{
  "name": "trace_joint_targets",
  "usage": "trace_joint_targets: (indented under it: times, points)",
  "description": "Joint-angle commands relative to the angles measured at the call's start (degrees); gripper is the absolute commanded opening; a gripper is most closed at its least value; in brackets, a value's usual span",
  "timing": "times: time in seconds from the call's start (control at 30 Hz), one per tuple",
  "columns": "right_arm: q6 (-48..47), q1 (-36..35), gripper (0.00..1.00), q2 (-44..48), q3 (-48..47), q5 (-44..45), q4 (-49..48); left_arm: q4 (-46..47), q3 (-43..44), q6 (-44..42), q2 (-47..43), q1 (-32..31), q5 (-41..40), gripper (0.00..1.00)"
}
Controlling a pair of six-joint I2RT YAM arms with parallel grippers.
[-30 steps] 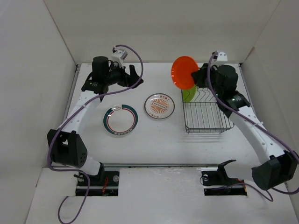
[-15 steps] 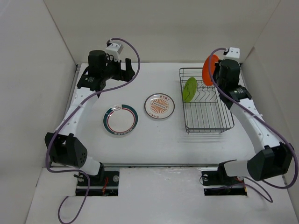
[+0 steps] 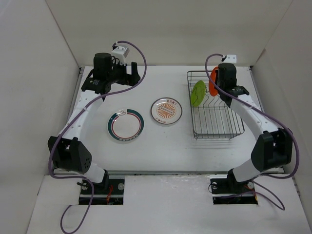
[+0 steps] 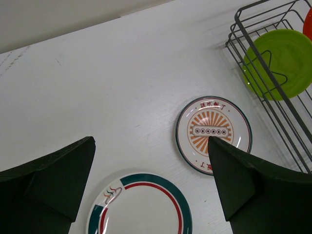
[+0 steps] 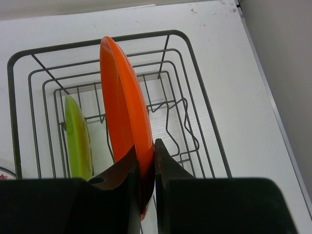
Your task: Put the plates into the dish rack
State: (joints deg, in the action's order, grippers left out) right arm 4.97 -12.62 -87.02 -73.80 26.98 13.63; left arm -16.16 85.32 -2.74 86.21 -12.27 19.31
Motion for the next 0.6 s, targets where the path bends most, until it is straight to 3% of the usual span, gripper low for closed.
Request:
trace_joint_targets:
  times: [0.0, 0.57]
  points:
    - [0.7, -0.7, 0.0, -0.3, -3.3, 0.7, -3.2, 0.9, 1.7, -0.7, -0.8, 0.0, -0.2, 1.0]
    - [3.0, -2.9, 0.0, -4.3, -2.8, 1.4, -3.2, 1.4, 1.2, -0.7, -0.8, 0.0, -0.2, 1.0]
